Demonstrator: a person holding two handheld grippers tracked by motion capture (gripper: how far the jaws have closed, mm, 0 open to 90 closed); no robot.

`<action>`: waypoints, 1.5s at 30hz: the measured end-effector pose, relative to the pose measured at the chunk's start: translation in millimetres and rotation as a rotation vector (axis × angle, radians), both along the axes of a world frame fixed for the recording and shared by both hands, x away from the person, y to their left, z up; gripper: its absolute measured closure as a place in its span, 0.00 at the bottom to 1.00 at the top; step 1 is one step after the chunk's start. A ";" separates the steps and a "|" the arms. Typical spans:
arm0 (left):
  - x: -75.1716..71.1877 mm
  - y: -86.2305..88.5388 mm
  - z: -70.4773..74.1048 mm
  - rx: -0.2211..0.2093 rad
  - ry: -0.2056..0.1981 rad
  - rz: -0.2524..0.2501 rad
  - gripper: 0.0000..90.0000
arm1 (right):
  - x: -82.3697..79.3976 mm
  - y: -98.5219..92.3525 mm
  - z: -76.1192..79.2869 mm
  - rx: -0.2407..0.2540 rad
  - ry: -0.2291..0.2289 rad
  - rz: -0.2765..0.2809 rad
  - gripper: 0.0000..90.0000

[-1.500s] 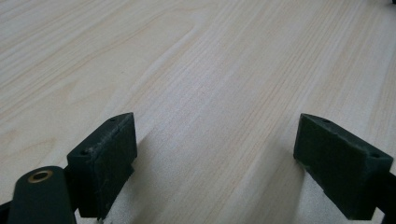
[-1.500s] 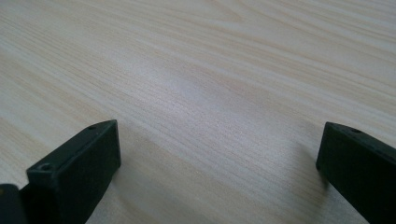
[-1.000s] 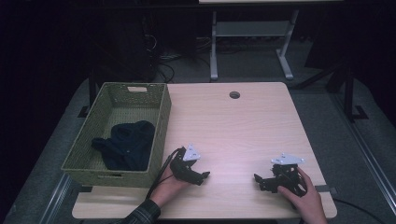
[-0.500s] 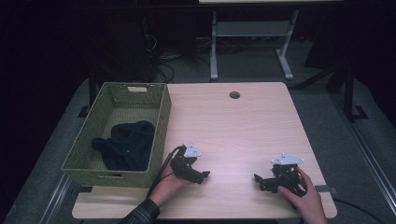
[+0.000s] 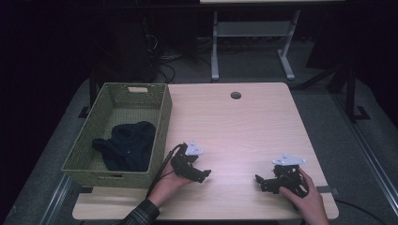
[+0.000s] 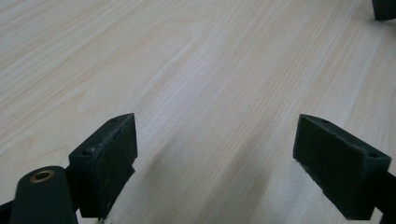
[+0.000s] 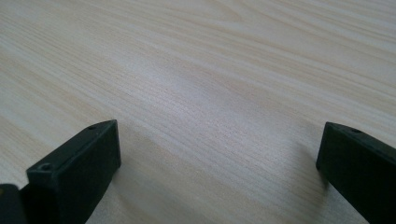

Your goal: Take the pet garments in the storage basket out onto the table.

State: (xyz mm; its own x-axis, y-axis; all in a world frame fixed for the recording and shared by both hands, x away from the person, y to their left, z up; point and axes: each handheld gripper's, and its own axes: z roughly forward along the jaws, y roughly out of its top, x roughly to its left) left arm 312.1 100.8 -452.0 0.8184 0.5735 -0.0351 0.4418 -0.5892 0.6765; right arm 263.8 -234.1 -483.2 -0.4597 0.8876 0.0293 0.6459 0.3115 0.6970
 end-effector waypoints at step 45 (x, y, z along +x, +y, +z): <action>11.3 3.7 58.9 -0.001 0.011 -0.039 0.15 | 0.0 -0.2 0.0 -0.002 0.000 0.001 0.00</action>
